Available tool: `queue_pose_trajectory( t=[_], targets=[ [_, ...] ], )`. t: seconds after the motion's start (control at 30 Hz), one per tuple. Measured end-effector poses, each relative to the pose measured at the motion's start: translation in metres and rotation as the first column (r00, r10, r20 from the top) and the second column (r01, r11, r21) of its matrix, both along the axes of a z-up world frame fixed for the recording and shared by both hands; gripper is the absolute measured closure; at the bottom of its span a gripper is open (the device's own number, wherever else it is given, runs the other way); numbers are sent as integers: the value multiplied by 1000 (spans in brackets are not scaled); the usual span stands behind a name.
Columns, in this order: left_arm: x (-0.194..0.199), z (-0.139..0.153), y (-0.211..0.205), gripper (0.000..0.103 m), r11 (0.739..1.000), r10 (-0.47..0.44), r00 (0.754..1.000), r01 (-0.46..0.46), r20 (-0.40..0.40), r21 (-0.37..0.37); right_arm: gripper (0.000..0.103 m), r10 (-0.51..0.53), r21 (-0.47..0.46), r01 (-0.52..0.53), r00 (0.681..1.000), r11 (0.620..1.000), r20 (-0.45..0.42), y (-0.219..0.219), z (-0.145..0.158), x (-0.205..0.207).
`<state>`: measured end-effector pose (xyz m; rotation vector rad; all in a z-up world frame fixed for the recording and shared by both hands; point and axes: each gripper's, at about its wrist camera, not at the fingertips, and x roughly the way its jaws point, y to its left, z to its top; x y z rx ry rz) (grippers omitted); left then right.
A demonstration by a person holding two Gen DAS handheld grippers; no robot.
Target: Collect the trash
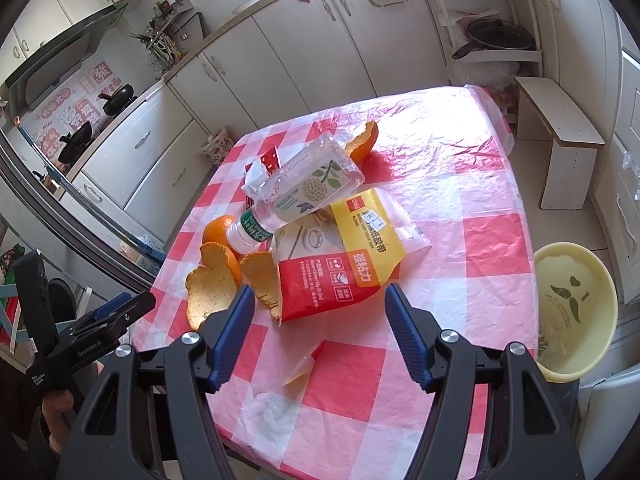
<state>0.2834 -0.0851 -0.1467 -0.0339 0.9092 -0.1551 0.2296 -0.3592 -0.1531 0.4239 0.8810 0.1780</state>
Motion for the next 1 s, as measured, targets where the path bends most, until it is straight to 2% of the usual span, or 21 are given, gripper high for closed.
queue_pose_trajectory(
  t=[0.4,0.77,1.0],
  targets=[
    [1,-6,-2,16,1000,0,1000,0,-19,0,38,52,-6,-52,998,999,-24,16,-6,2],
    [1,-8,-3,16,1000,5,1000,-5,-14,7,38,49,-12,-50,998,999,-31,16,-8,3],
    [1,-9,3,16,999,39,999,-39,8,1,38,49,-19,-49,998,999,-38,18,-10,4]
  ],
)
